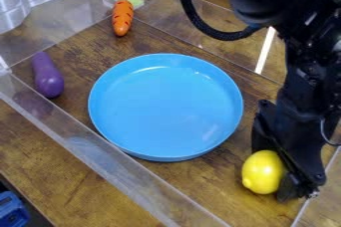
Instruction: Remove the lemon from the blue tray and put it on the table
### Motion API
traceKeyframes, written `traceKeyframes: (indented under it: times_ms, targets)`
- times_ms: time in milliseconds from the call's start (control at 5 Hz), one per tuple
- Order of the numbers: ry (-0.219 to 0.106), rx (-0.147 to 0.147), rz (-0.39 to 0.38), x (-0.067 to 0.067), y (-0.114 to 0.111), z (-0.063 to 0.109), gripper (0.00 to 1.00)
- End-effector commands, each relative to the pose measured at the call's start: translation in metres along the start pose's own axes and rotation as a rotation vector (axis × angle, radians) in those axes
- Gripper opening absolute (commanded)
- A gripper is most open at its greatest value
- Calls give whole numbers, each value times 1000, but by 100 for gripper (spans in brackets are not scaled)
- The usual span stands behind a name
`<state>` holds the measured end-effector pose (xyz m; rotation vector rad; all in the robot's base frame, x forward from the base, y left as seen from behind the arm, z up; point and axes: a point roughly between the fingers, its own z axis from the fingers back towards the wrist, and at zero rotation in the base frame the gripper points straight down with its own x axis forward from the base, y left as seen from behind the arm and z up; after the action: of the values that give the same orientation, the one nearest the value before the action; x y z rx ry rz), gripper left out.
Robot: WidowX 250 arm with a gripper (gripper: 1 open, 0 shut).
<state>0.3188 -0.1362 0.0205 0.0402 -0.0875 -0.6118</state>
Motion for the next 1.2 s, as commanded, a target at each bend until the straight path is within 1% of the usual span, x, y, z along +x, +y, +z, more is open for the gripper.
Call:
traceKeyframes:
  times_ms: [0, 200, 400, 1000]
  targets:
    - [-59, 8, 35, 6, 8, 22, 0]
    - [-64, 3, 46, 6, 8, 22, 100]
    - [-70, -2, 59, 6, 7, 24, 0]
    - [-88, -17, 107, 6, 4, 29, 0]
